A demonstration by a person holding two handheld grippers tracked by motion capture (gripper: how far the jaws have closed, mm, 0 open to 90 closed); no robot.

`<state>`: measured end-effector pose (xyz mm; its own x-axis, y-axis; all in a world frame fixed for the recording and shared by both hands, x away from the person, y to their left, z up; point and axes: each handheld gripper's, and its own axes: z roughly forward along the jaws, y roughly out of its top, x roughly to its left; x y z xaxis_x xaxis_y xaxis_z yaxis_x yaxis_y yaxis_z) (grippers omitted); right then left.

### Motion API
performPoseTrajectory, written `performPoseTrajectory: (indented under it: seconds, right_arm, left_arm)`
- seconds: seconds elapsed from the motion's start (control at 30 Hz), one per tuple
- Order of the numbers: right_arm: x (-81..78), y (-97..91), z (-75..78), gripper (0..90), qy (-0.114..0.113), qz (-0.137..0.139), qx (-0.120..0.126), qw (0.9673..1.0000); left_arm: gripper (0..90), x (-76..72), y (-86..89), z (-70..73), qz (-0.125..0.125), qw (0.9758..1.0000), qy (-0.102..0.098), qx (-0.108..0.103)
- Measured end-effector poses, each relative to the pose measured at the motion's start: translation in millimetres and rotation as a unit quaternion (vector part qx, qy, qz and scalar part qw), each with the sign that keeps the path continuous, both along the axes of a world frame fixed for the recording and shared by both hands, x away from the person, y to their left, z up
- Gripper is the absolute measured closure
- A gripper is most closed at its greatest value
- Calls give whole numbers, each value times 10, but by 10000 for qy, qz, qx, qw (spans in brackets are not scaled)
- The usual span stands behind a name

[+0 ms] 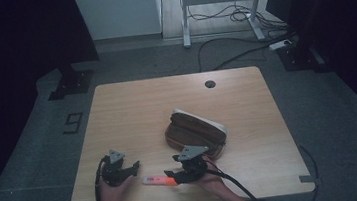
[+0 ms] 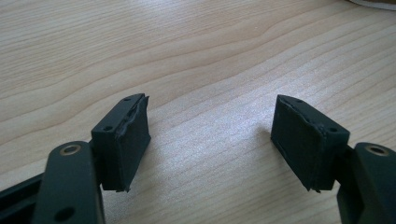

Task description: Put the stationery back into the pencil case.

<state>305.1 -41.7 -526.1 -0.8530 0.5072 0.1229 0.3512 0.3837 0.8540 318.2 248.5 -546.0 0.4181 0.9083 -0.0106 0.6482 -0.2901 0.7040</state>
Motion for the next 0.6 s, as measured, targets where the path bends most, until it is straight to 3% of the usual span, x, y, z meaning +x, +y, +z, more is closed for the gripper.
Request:
performPoseTrajectory:
  seconds: [0.6]
  right_arm:
    - [-59,211,-116,390,67,303,-180,9994]
  left_arm:
    - [274,0,1,0,-6,10000,2,3]
